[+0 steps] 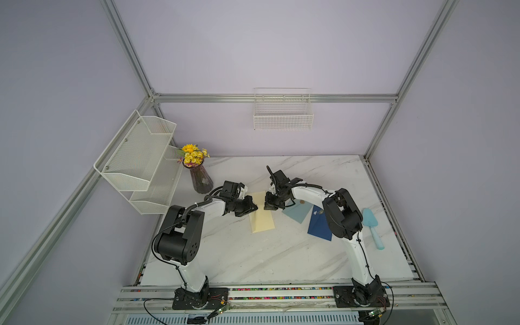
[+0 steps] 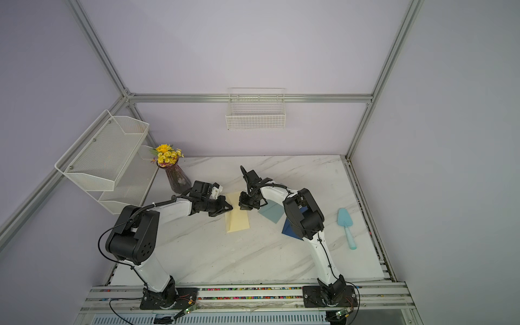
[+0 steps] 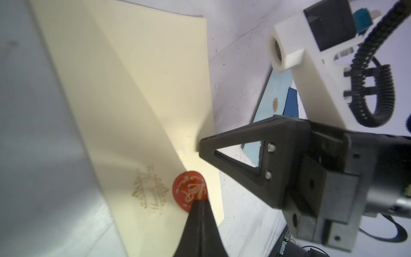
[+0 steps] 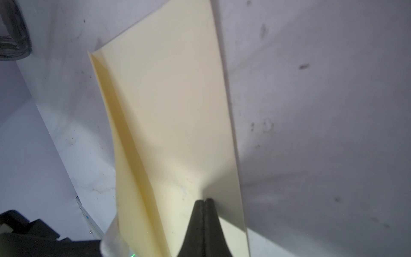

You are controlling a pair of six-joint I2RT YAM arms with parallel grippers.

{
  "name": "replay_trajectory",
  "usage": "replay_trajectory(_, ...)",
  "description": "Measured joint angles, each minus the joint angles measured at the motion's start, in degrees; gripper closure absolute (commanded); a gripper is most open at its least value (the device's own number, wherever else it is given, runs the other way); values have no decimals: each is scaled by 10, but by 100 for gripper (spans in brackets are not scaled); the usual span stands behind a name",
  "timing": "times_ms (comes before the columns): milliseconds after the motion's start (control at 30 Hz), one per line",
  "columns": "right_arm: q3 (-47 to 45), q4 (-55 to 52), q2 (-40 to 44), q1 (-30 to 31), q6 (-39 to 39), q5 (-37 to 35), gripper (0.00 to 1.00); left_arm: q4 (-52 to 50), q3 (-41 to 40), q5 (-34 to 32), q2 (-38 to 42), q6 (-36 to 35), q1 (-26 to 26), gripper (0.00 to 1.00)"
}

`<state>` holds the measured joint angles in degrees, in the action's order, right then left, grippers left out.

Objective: Fold the letter paper in half and place it into the envelope
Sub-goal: Fold the envelope flap at the center of the board.

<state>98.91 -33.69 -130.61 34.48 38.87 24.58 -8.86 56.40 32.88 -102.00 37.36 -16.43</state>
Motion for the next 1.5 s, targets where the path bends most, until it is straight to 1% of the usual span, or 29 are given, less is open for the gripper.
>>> replay_trajectory(133,0,-1,0,0,5,7,100,23,-3,5,-45,14,-18,100)
replay_trajectory(200,1,-3,0,0,9,9,100,48,-16,22,-59,26,-20,100)
replay_trajectory(433,2,-18,2,0,11,20,100,130,-53,44,-61,51,-19,100)
replay_trajectory(600,0,-19,3,0,9,36,100,155,-63,51,-63,56,-17,100)
replay_trajectory(800,-5,-4,3,-2,11,66,100,155,-64,52,-63,54,-17,100)
replay_trajectory(1133,5,13,-6,-2,11,90,100,153,-65,52,-61,49,-17,100)
replay_trajectory(1333,7,10,-9,-2,10,80,100,130,-65,51,-52,38,-17,100)
replay_trajectory(1500,37,-20,-25,-2,4,40,100,87,-61,43,-37,24,-17,100)
